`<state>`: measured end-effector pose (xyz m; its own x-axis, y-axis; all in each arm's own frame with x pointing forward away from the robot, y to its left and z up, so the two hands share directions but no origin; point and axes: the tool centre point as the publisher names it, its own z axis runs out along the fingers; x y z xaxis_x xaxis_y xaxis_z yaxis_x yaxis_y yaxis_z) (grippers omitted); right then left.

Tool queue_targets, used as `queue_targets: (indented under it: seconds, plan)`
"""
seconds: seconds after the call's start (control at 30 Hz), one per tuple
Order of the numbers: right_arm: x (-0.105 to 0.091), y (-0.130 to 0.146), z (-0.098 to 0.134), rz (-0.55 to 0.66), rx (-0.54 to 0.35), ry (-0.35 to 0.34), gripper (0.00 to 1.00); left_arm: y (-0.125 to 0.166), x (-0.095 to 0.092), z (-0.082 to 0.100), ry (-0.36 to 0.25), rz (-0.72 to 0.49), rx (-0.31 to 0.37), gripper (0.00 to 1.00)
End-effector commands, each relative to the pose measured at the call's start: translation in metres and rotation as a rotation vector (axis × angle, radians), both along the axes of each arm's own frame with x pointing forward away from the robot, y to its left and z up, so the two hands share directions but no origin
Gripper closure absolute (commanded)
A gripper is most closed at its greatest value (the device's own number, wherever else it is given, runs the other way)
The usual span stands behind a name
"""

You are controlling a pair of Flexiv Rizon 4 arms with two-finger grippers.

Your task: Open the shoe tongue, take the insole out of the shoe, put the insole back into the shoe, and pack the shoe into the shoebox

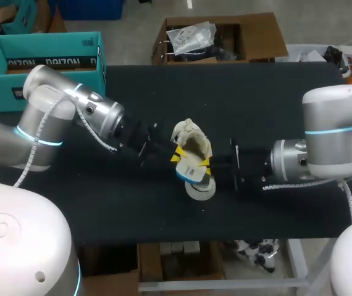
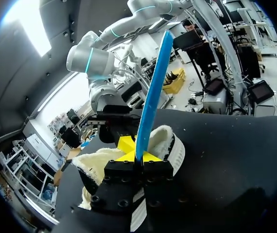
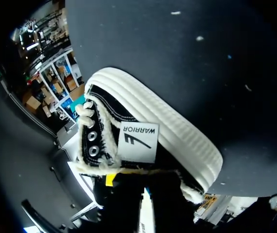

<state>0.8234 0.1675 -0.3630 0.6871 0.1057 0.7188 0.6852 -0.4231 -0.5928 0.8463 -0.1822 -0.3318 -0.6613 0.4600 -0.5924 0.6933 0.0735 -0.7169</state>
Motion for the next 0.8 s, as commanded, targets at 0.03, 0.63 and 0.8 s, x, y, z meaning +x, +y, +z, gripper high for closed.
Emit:
queue_targets:
  seconds: [0.03,0.63,0.8]
  plan:
    - [0.002,0.001,0.000,-0.011,0.005,-0.007,1.00,0.001,-0.004,0.002,-0.004,-0.014,-0.011,0.66]
    - [0.008,-0.001,-0.001,-0.026,0.020,-0.003,1.00,-0.001,-0.023,0.020,-0.040,-0.066,-0.068,0.89]
    - [0.005,-0.003,0.001,-0.043,0.022,-0.007,0.83,0.001,-0.022,0.017,-0.046,-0.060,-0.057,1.00]
